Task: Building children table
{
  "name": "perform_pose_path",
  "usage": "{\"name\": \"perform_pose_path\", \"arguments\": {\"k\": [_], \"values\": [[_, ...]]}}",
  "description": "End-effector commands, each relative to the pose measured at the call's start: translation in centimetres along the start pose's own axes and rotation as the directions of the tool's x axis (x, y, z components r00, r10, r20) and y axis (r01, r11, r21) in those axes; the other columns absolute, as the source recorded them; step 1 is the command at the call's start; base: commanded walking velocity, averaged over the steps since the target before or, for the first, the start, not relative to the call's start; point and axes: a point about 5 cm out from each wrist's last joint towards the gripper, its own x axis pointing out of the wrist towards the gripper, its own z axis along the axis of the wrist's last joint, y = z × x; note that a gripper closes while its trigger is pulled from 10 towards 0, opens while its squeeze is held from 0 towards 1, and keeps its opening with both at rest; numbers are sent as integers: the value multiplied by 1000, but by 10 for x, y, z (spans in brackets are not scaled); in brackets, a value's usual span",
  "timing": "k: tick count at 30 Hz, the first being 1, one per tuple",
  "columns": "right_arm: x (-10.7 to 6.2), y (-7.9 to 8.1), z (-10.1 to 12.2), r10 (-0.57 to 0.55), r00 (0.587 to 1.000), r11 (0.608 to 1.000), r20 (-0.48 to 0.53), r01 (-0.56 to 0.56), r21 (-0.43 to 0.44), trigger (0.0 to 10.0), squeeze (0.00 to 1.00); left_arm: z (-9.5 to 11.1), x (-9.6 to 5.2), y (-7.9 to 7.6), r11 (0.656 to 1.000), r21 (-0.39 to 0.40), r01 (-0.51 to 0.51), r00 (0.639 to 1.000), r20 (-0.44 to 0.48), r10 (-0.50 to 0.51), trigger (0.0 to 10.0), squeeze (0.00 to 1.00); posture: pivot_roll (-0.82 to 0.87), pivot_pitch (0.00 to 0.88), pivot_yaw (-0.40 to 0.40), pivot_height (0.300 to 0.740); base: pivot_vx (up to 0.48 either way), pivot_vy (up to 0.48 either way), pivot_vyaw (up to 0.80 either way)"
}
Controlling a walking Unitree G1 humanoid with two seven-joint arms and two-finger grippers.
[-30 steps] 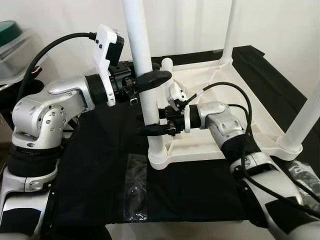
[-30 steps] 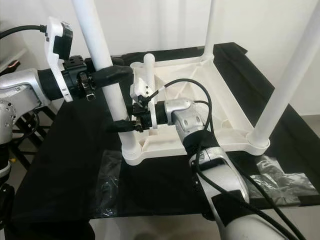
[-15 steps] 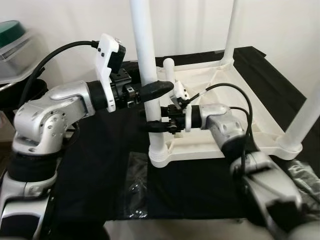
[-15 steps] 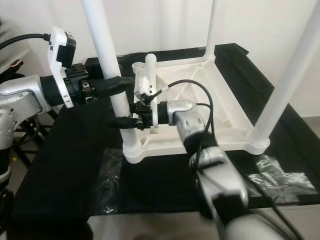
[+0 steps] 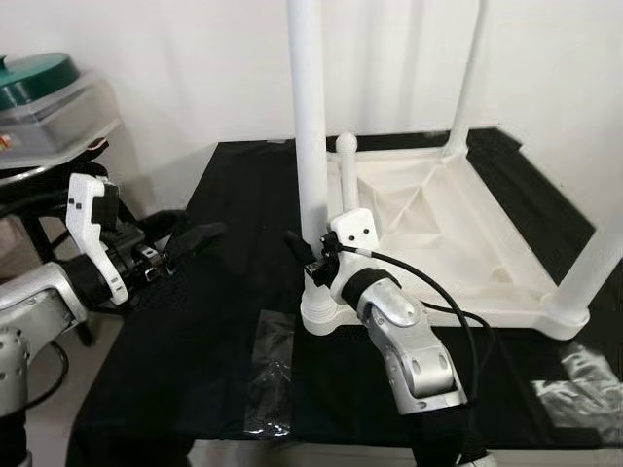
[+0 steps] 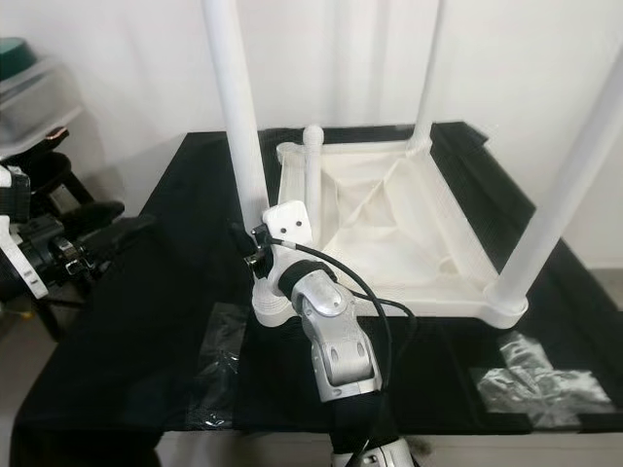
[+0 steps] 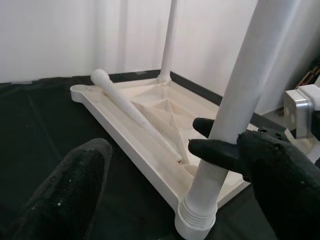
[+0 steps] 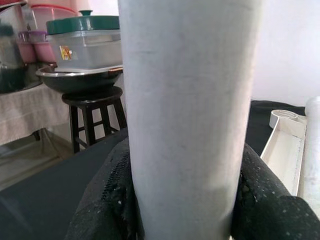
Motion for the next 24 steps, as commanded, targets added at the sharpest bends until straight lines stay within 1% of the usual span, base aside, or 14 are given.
{"name": "perform_pose_path", "arguments": {"k": [1, 3, 4, 5, 6, 7, 8, 9, 12, 13, 16, 17, 21, 24], "values": [[-2, -5, -41, -46, 974, 994, -223, 67, 87, 9020, 0, -6, -9, -3, 999, -10, -37, 999, 23, 37, 10000, 1000, 30, 44, 67, 740, 0, 0, 0], [-2, -5, -41, -46, 974, 994, -223, 67, 87, 9020, 0, -6, -9, -3, 999, -10, -37, 999, 23, 37, 10000, 1000, 30, 44, 67, 740, 0, 0, 0], [-3, -6, -39, -60, 972, 992, -225, 84, 96, 10000, 0, -11, -13, -4, 998, -19, -54, 998, 23, 55, 10000, 1000, 30, 44, 67, 740, 0, 0, 0], [-3, -6, -39, -60, 972, 992, -225, 84, 96, 10000, 0, -11, -13, -4, 998, -19, -54, 998, 23, 55, 10000, 1000, 30, 44, 67, 740, 0, 0, 0], [-2, -11, -30, -3, 983, 991, -186, 28, 130, 10000, 573, -26, -19, -5, 994, -22, -108, 994, -5, 108, 10000, 875, 28, 41, 70, 740, 0, 0, 0], [-2, -11, -30, -3, 983, 991, -186, 28, 130, 10000, 573, -26, -19, -5, 994, -22, -108, 994, -5, 108, 10000, 875, 28, 41, 70, 740, 0, 0, 0], [-2, -16, -17, 49, 989, 990, -138, -29, 140, 10000, 1000, -43, -24, -8, 987, -19, -160, 986, -47, 159, 10000, 0, 33, 41, 66, 740, 0, 0, 0], [0, -24, 5, 210, 976, 971, -54, -202, 128, 10000, 1000, -67, -26, -14, 978, -1, -209, 973, -100, 208, 10000, 0, 41, 39, 55, 740, 0, 0, 0], [0, -24, 5, 210, 976, 971, -54, -202, 128, 10000, 1000, -67, -26, -14, 978, -1, -209, 973, -100, 208, 10000, 0, 41, 39, 55, 740, 0, 0, 0], [0, -33, 25, 361, 933, 931, 6, -360, 65, 10000, 0, -87, -27, -21, 967, 9, -255, 959, -127, 254, 10000, 0, 49, 37, 50, 740, 0, 0, 0], [1, -48, 44, 626, 780, 777, -23, -626, -72, 10000, 0, -120, -22, -38, 954, 63, -295, 938, -172, 301, 10000, 0, 58, 32, 37, 740, 0, 0, 0], [1, -48, 44, 626, 780, 777, -23, -626, -72, 10000, 0, -120, -22, -38, 954, 63, -295, 938, -172, 301, 10000, 0, 58, 32, 37, 740, 0, 0, 0], [11, -53, 46, 738, 667, 659, -108, -745, -104, 10000, 0, -150, -15, -57, 949, 71, -306, 922, -227, 315, 10000, 0, 70, 22, 24, 740, 0, 0, 0], [19, -54, 50, 751, 650, 646, -118, -760, -78, 10000, 0, -159, -13, -69, 953, 109, -284, 921, -247, 303, 10000, 0, 77, 21, 17, 740, 0, 0, 0]]}}
